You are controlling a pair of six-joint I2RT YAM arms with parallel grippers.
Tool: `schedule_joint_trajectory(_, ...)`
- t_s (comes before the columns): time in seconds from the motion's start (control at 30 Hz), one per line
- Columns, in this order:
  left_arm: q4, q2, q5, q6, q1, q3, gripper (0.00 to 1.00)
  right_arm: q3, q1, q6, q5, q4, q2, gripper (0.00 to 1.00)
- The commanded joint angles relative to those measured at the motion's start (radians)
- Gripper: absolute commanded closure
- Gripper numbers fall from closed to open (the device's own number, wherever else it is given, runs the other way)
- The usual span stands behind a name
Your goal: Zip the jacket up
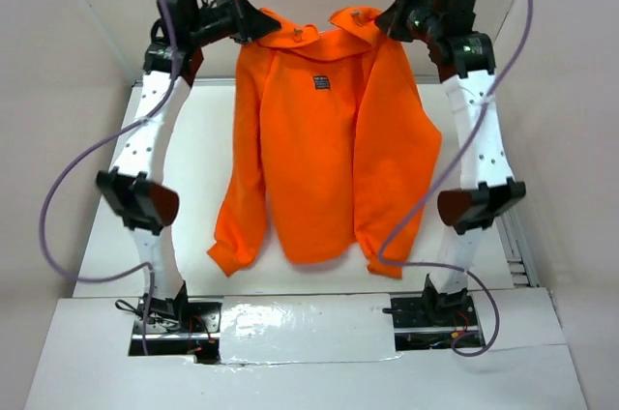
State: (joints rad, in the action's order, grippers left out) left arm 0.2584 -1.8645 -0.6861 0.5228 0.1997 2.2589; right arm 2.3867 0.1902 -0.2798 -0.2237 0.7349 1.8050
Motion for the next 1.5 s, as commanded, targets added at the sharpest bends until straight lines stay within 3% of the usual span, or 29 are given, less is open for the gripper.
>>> schedule_joint_trajectory(0.0, -0.133, -0.062, -0.086, -0.014, -0.028, 0.189, 1.00, 0.225, -0.035, 0.004, -0.098, -0.222, 0.025, 1.00)
schedule_joint_trajectory(0.13, -0.243, -0.004, -0.072, -0.038, -0.031, 0.196, 1.00, 0.137, -0.089, -0.050, -0.131, -0.451, -0.068, 1.00)
schedule_joint_trajectory(0.27, -0.266, 0.160, -0.082, -0.093, -0.031, 0.090, 1.00, 0.085, -0.080, 0.014, -0.170, -0.398, -0.192, 1.00)
schedule_joint_trajectory(0.4, -0.306, 0.356, 0.040, -0.155, -0.002, -0.241, 1.00, -0.188, -0.023, 0.100, -0.175, -0.295, -0.332, 1.00)
schedule_joint_trajectory(0.43, -0.308, 0.391, 0.055, -0.161, 0.001, -0.395, 1.00, -0.277, -0.008, 0.099, -0.139, -0.295, -0.367, 1.00)
schedule_joint_trajectory(0.53, -0.326, 0.525, 0.098, -0.172, 0.016, -0.703, 1.00, -0.774, 0.037, 0.064, -0.114, -0.403, -0.519, 1.00)
schedule_joint_trajectory(0.57, -0.324, 0.589, 0.103, -0.165, 0.024, -0.776, 1.00, -0.853, 0.055, 0.051, -0.086, -0.419, -0.579, 1.00)
schedule_joint_trajectory(0.6, -0.318, 0.619, 0.108, -0.152, 0.029, -0.920, 1.00, -0.991, 0.084, 0.036, -0.048, -0.436, -0.604, 1.00)
schedule_joint_trajectory(0.77, -0.265, 0.833, 0.144, 0.034, 0.079, -1.310, 1.00, -1.296, 0.164, -0.094, 0.107, -0.361, -0.726, 1.00)
schedule_joint_trajectory(0.8, -0.189, 0.866, 0.181, 0.070, 0.092, -1.413, 1.00, -1.351, 0.187, -0.110, 0.125, -0.330, -0.748, 1.00)
schedule_joint_trajectory(0.87, -0.131, 0.973, 0.183, 0.167, 0.128, -1.517, 1.00, -1.509, 0.279, -0.184, 0.174, -0.284, -0.811, 0.89)
schedule_joint_trajectory(0.9, -0.092, 1.042, 0.169, 0.213, 0.156, -1.608, 1.00, -1.584, 0.334, -0.206, 0.181, -0.264, -0.832, 0.79)
schedule_joint_trajectory(0.93, -0.049, 1.071, 0.165, 0.233, 0.171, -1.636, 0.93, -1.612, 0.356, -0.254, 0.184, -0.241, -0.867, 0.64)
schedule_joint_trajectory(1.0, 0.115, 1.135, 0.190, 0.294, 0.223, -1.682, 0.75, -1.670, 0.411, -0.294, 0.175, -0.190, -0.900, 0.60)
schedule_joint_trajectory(1.03, 0.160, 1.159, 0.192, 0.307, 0.239, -1.703, 0.34, -1.682, 0.425, -0.321, 0.166, -0.172, -0.932, 0.52)
schedule_joint_trajectory(1.07, 0.188, 1.180, 0.191, 0.312, 0.251, -1.708, 0.01, -1.695, 0.436, -0.326, 0.164, -0.166, -0.946, 0.48)
schedule_joint_trajectory(1.2, 0.286, 1.231, 0.266, 0.338, 0.293, -1.636, 0.01, -1.606, 0.448, -0.292, 0.200, -0.134, -0.949, 0.10)
schedule_joint_trajectory(1.33, 0.257, 1.124, 0.408, 0.273, 0.293, -1.443, 0.01, -1.460, 0.427, -0.248, 0.348, -0.152, -0.845, 0.02)
schedule_joint_trajectory(1.47, 0.151, 0.871, 0.433, 0.183, 0.278, -1.310, 0.01, -1.315, 0.349, -0.219, 0.295, -0.212, -0.644, 0.00)
